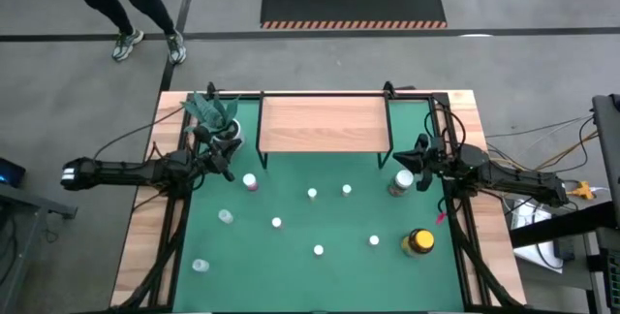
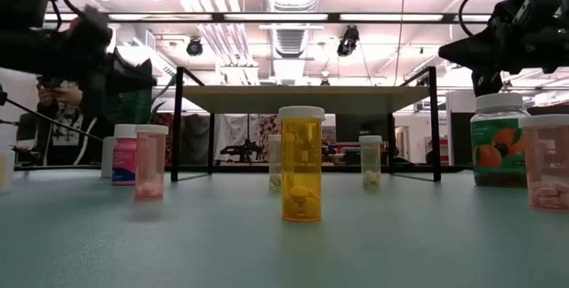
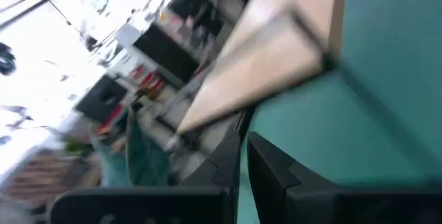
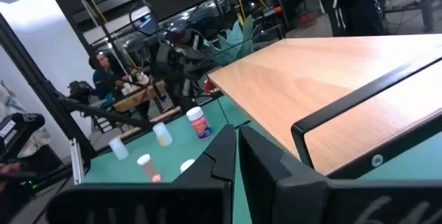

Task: Pick and place medicine bottles onto shelf by color
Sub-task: Put the left yellow pill bottle on the shelf

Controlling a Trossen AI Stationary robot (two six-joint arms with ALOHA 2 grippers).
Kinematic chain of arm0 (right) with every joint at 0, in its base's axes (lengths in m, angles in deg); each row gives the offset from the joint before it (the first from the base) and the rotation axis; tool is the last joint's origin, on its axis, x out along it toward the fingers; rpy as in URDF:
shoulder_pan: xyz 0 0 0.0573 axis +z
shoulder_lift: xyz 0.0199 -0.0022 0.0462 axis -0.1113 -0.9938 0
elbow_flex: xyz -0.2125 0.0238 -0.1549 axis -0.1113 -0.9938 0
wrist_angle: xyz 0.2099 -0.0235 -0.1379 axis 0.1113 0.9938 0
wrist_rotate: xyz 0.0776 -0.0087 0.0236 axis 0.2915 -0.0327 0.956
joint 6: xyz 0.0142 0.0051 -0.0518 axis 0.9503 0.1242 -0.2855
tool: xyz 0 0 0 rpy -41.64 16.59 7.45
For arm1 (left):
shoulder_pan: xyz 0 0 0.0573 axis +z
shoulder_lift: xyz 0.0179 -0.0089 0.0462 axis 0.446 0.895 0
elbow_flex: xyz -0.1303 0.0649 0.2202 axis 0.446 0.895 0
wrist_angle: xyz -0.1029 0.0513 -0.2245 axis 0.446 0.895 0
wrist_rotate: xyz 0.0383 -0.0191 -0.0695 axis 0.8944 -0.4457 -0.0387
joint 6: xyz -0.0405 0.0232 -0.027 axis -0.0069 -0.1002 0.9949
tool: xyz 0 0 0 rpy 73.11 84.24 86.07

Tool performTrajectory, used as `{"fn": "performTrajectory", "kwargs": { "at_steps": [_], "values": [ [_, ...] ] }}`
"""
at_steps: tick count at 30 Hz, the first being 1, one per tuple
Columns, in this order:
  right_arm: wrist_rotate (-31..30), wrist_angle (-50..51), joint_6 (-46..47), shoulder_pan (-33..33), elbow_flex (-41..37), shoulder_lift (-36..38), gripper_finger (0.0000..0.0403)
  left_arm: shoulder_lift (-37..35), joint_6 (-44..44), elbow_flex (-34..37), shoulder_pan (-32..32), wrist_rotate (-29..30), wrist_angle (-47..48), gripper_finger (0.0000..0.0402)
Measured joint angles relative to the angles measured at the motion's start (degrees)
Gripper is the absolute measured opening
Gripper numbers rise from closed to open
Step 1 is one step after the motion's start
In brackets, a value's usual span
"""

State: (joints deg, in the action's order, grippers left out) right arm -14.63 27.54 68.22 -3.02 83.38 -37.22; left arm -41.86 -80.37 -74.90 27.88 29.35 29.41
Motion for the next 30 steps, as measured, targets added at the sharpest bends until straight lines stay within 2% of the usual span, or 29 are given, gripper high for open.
{"fn": "performTrajectory", "kwargs": {
  "at_steps": [2,4,6,8,13,17,22,30],
  "values": [
    [-0.1,0.0,0.0,0.0,0.0,0.0,0.0009,0.2,8.9,0.0,0.0,-5.1,-5.6,0.0011],
    [-0.1,0.0,0.0,0.0,0.0,0.0,0.0009,0.2,22.6,0.0,0.0,-10.1,-12.1,0.0011],
    [-0.1,0.0,0.0,0.0,0.0,0.0,0.0009,0.2,35.7,0.0,0.0,-11.1,-17.4,0.0011],
    [-0.4,-0.7,-0.7,0.0,0.0,0.0,0.0009,0.1,44.1,0.0,0.0,-11.2,-20.7,0.0011],
    [-1.7,-8.4,-4.5,0.0,0.0,-0.1,0.0009,0.8,46.4,0.0,0.0,-11.3,-29.3,0.0011],
    [-1.5,-19.3,-8.5,0.0,0.0,-0.7,0.0009,2.3,48.4,0.0,0.0,-11.9,-37.2,0.0011],
    [2.6,-31.3,-16.5,0.0,0.2,-2.6,0.0009,4.5,51.9,0.0,0.0,-11.9,-40.8,0.0011],
    [4.7,-30.9,-21.9,0.0,7.3,-8.7,0.0009,7.4,52.3,0.0,0.0,-11.6,-41.3,0.0011]
  ]
}}
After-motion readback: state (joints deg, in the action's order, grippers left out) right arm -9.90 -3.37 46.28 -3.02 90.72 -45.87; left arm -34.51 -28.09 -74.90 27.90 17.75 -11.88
